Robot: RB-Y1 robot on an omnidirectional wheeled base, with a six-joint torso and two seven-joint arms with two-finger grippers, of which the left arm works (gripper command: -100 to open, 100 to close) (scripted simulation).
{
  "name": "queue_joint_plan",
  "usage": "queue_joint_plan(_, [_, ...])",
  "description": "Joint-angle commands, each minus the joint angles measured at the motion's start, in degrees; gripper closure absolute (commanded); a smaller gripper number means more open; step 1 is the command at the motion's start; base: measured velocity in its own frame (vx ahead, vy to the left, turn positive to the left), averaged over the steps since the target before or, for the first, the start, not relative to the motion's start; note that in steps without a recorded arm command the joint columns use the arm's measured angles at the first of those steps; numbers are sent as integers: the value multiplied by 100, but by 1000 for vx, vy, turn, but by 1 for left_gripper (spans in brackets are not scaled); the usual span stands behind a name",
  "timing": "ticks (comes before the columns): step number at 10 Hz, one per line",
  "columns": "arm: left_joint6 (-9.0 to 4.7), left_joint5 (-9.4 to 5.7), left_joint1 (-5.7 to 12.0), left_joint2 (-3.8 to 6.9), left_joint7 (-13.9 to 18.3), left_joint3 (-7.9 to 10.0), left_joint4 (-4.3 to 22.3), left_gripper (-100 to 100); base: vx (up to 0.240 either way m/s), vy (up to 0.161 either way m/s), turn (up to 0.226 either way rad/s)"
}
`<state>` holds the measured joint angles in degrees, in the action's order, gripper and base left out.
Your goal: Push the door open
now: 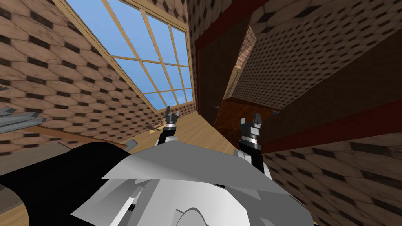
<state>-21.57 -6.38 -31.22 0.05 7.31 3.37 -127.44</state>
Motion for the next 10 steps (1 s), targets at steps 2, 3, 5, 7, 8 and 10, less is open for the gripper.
queue_joint_plan(2, [-61, 24, 65, 59, -11, -64, 206, -100, 46, 9, -79])
queue_joint_plan(3, [-95, 37, 101, 89, -17, -100, 321, -100, 156, -22, -35])
queue_joint_plan(5, [-162, 63, 173, 141, -29, -171, 549, -100, 180, -3, -81])
queue_joint_plan(7, [-242, 94, 257, 197, -44, -254, 818, -100, 151, 4, -87])
queue_joint_plan(8, [-272, 106, 290, 216, -49, -286, 921, -100, 101, -5, -61])
queue_joint_plan(10, [-334, 130, 355, 254, -60, -351, 1129, -100, 79, 1, -58])
